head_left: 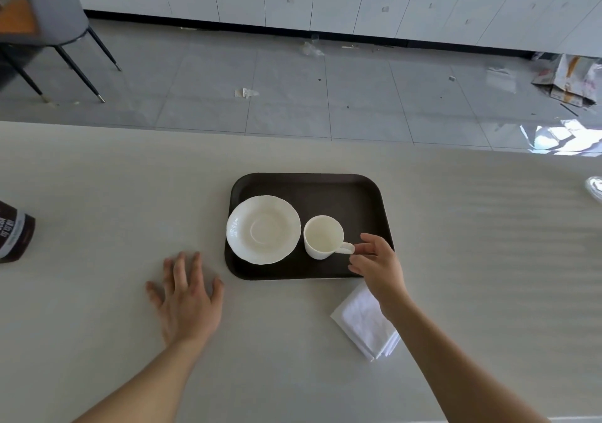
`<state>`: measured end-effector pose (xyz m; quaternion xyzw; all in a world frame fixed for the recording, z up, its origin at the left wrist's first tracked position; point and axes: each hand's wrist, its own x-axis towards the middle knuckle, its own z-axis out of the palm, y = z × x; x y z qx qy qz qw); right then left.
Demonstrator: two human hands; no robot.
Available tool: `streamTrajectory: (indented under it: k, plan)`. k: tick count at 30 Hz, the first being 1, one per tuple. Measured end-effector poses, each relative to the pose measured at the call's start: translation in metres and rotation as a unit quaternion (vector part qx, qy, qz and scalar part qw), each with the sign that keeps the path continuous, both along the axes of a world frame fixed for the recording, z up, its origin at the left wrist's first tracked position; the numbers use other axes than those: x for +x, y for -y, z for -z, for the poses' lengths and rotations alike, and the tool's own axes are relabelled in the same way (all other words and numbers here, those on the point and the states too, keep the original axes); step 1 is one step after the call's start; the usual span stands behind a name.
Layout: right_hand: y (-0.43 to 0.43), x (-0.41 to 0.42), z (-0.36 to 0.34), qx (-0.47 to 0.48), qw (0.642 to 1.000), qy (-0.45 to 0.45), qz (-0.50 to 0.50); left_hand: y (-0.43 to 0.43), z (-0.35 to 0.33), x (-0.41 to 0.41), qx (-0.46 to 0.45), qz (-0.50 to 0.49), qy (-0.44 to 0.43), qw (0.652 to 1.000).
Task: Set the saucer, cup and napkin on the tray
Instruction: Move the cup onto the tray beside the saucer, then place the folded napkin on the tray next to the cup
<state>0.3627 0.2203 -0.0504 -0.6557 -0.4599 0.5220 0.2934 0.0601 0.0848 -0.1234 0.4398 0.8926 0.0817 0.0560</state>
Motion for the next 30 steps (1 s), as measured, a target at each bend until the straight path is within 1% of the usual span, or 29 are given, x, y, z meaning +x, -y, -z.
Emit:
streamTrajectory:
  k: [5,11,17,23,25,27,30]
  plan:
    - [0.012,0.025,-0.005,0.046,0.998,0.039,0.029,0.0,-0.002,0.0,-0.002,0.003,0.005,1.0]
    - [0.031,0.052,-0.006,0.062,0.99,0.123,0.004,0.0,-0.003,0.001,0.005,0.003,0.007,1.0]
    - [0.045,0.061,-0.007,0.097,0.974,0.202,-0.033,0.0,-0.001,-0.001,0.012,0.006,0.005,1.0]
    - [0.047,0.067,-0.007,0.127,0.944,0.294,-0.075,0.0,-0.001,-0.002,0.008,0.008,0.005,1.0]
    - [0.046,0.07,-0.005,0.116,0.924,0.351,-0.097,0.0,-0.001,-0.001,0.005,0.007,0.006,1.0]
    - [0.046,0.073,-0.001,0.069,0.901,0.406,-0.134,0.0,-0.003,0.0,0.002,0.005,0.009,1.0]
    - [0.046,0.076,0.003,0.003,0.889,0.425,-0.167,0.0,-0.006,0.0,-0.002,0.005,0.011,1.0]
